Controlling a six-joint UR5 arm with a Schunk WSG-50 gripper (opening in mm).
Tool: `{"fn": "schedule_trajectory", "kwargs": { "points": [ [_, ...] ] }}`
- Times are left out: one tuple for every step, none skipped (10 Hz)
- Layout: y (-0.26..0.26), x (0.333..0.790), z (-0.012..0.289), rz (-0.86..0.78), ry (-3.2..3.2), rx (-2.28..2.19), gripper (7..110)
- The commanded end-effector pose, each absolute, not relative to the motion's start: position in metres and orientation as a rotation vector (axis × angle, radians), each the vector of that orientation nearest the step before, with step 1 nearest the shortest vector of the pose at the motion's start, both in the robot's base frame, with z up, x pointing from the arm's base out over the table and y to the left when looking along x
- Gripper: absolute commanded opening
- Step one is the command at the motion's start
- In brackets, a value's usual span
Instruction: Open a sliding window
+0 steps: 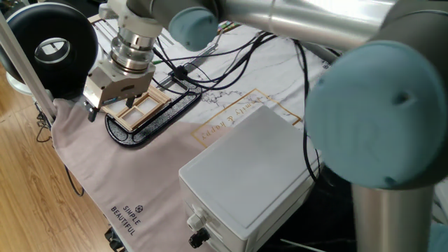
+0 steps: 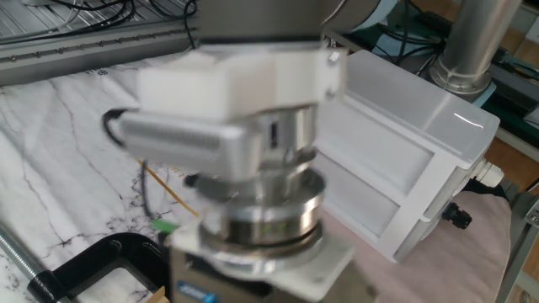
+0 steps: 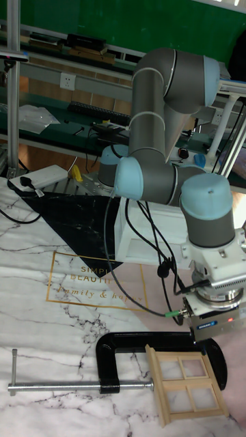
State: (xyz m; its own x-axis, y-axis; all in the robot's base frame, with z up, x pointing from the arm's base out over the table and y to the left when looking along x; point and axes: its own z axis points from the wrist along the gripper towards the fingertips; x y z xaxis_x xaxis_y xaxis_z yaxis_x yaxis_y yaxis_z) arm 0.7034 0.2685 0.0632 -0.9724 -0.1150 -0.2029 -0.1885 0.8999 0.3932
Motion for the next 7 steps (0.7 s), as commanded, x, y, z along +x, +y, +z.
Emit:
{"fn": "schedule_trajectory", "kwargs": {
  "points": [
    [0.253,0.728,0.046,0.558,2.886,-0.21,66],
    [0.25,0.724,0.042,0.544,2.905,-0.199,66],
    [0.249,0.722,0.038,0.544,2.918,-0.19,66],
    [0.246,0.721,0.027,0.535,2.935,-0.194,66],
    [0.25,0.715,0.019,0.554,2.955,-0.184,66],
    [0.254,0.709,0.018,0.564,2.969,-0.158,66],
    [0.254,0.71,0.015,0.569,2.968,-0.15,66]
  ]
}}
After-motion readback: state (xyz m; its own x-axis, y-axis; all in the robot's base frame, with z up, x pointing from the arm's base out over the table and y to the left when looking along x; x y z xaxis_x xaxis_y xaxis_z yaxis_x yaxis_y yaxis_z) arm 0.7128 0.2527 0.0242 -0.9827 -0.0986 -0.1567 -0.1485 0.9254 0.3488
